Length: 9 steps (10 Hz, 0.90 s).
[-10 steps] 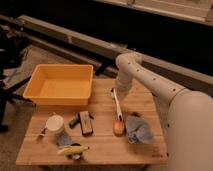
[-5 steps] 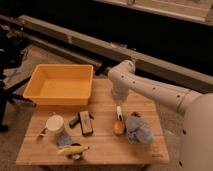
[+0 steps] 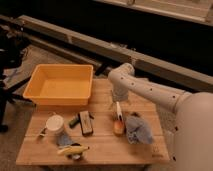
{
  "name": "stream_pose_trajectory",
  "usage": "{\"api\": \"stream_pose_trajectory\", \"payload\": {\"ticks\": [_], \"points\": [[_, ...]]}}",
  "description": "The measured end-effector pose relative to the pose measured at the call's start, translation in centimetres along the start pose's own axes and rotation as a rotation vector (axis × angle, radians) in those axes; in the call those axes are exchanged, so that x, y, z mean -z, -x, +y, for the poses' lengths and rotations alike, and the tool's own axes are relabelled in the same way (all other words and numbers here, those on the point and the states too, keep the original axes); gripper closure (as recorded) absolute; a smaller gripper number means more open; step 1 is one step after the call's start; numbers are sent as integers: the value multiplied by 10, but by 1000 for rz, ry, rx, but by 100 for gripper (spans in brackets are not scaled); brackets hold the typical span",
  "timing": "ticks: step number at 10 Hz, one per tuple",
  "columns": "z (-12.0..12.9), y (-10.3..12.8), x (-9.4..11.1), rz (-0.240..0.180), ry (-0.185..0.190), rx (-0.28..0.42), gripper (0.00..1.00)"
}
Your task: Wipe table surface with brush
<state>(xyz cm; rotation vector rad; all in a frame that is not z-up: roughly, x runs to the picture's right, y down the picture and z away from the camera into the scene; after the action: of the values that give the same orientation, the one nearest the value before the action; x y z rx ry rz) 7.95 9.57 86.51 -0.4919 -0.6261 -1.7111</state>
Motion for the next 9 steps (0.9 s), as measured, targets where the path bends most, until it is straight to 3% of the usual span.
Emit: {"api": "stream_pose_trajectory", "payload": {"ticks": [9], "points": [[3,-7,-37,-49,42,-13,22]]}}
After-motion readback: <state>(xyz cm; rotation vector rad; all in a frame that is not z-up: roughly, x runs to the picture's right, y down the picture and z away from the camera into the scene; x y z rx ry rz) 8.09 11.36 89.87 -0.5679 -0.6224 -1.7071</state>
